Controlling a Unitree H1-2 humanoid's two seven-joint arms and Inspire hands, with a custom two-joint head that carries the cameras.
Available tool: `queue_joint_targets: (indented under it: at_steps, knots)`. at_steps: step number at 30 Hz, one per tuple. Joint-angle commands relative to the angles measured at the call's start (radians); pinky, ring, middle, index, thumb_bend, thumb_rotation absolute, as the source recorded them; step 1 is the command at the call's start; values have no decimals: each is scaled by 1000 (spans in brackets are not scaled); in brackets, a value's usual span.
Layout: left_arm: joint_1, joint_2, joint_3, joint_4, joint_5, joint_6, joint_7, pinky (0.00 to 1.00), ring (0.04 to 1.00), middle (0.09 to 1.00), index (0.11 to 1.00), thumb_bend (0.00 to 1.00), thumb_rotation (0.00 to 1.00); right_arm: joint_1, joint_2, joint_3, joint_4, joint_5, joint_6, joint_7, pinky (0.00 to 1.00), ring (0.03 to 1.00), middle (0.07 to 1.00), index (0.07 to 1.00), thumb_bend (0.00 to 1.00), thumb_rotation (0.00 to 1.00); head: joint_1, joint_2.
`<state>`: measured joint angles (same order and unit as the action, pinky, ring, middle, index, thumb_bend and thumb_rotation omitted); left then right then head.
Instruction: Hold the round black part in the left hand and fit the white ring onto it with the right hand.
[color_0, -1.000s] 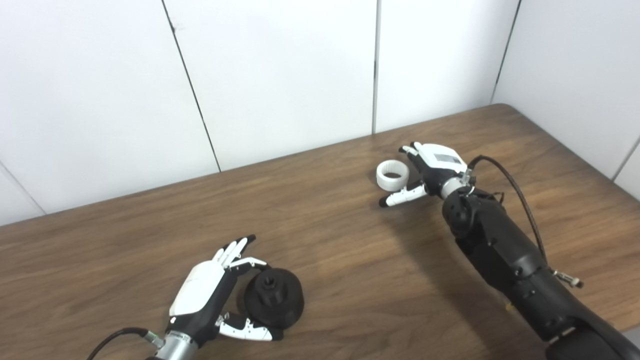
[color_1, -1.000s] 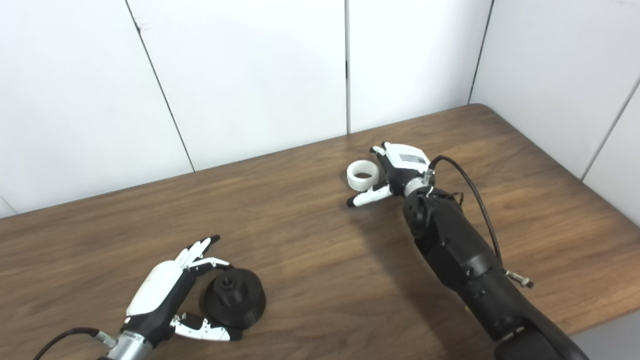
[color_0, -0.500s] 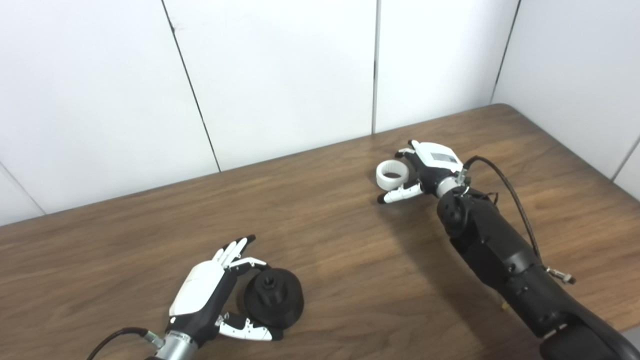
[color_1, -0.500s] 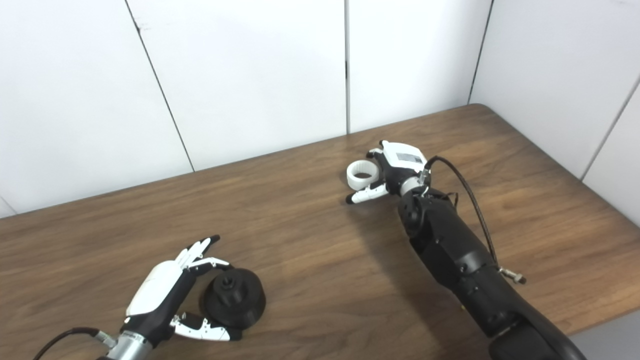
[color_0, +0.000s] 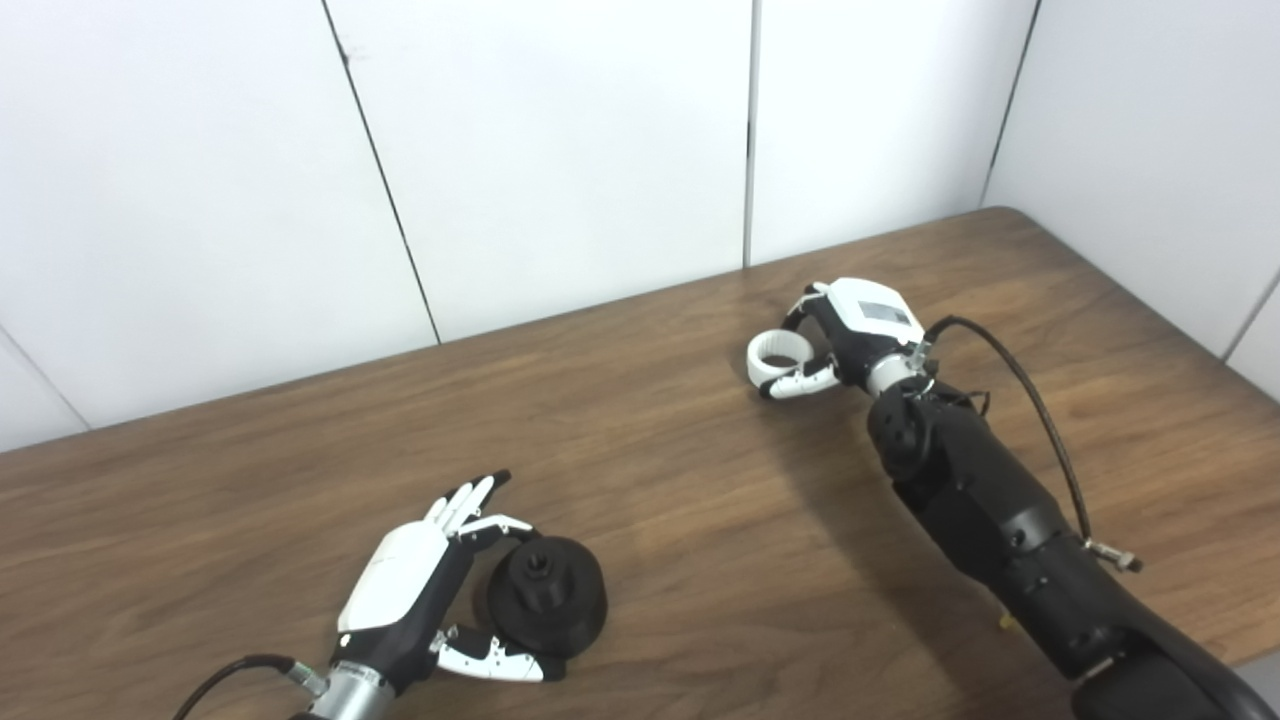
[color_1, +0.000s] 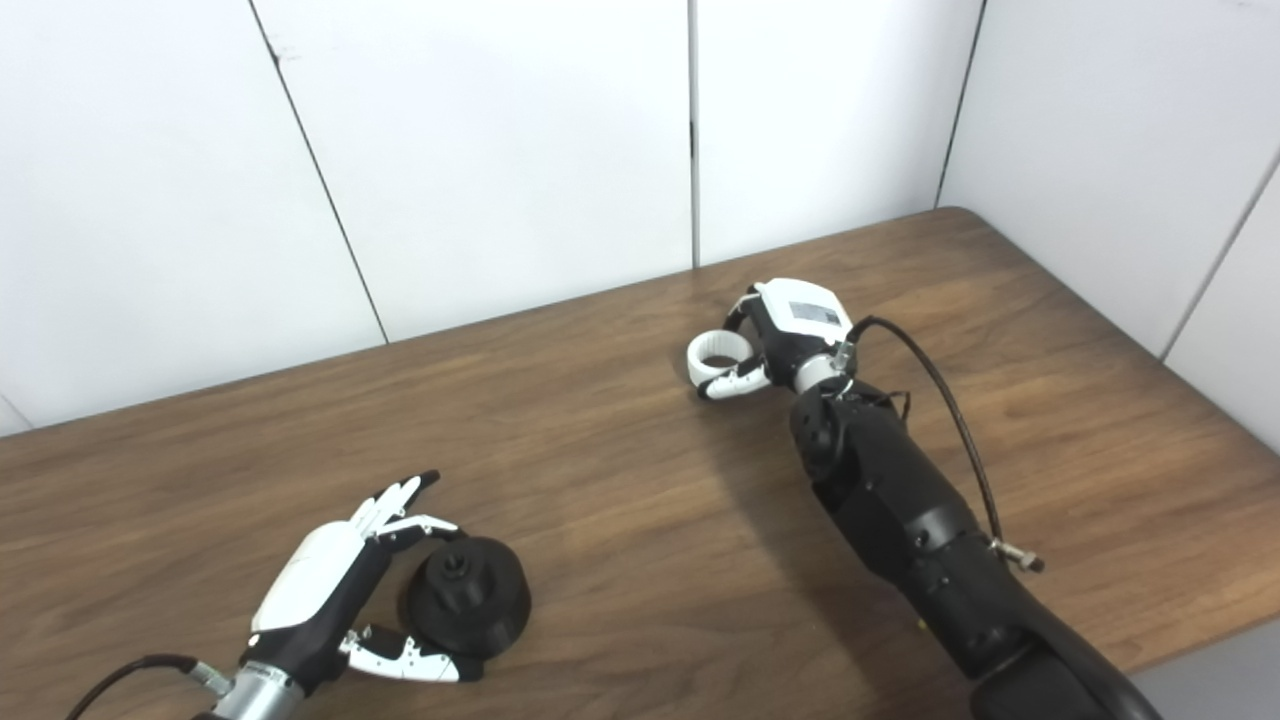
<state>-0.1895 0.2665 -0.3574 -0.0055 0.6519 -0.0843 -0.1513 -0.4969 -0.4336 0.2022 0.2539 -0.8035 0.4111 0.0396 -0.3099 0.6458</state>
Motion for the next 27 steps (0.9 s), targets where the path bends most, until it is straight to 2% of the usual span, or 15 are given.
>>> queue_joint_targets:
  at_steps: [1, 8, 9, 12, 18, 21, 27]
  knots:
    - [0, 25, 11, -7, 29, 25, -6, 1000, 1000, 1000, 621, 936, 245, -31, -14, -10, -18, -1, -32, -48, 858, 883, 901, 646, 707, 348, -1, 2]
    - [3, 23, 10, -14, 31, 34, -13, 1000, 1000, 1000, 625, 927, 249, -19, -12, -21, -5, 28, -75, -109, 878, 867, 872, 595, 662, 278, -2, 5]
    - [4, 23, 10, -15, 30, 34, -13, 1000, 1000, 1000, 625, 927, 248, -18, -12, -21, -6, 30, -76, -112, 889, 866, 870, 535, 573, 206, -2, 8]
    - [5, 24, 10, -19, 31, 35, -13, 1000, 1000, 1000, 623, 928, 246, -15, -14, -19, -3, 38, -88, -130, 899, 859, 863, 496, 514, 159, -3, 9]
    - [1, 25, 9, -15, 33, 36, -11, 1000, 1000, 1000, 623, 927, 256, -11, -14, -20, -2, 45, -99, -144, 902, 856, 858, 492, 511, 154, 0, 11]
    - [0, 25, 10, -15, 31, 36, -11, 1000, 1000, 1000, 623, 929, 267, -3, -16, -24, -33, 47, -102, -150, 889, 851, 855, 492, 512, 155, 0, 14]
    - [-4, 24, 8, -9, 34, 37, -11, 1000, 1000, 1000, 623, 932, 256, -1, -42, -24, -190, 10, -75, -103, 887, 856, 864, 492, 513, 156, 1, 14]
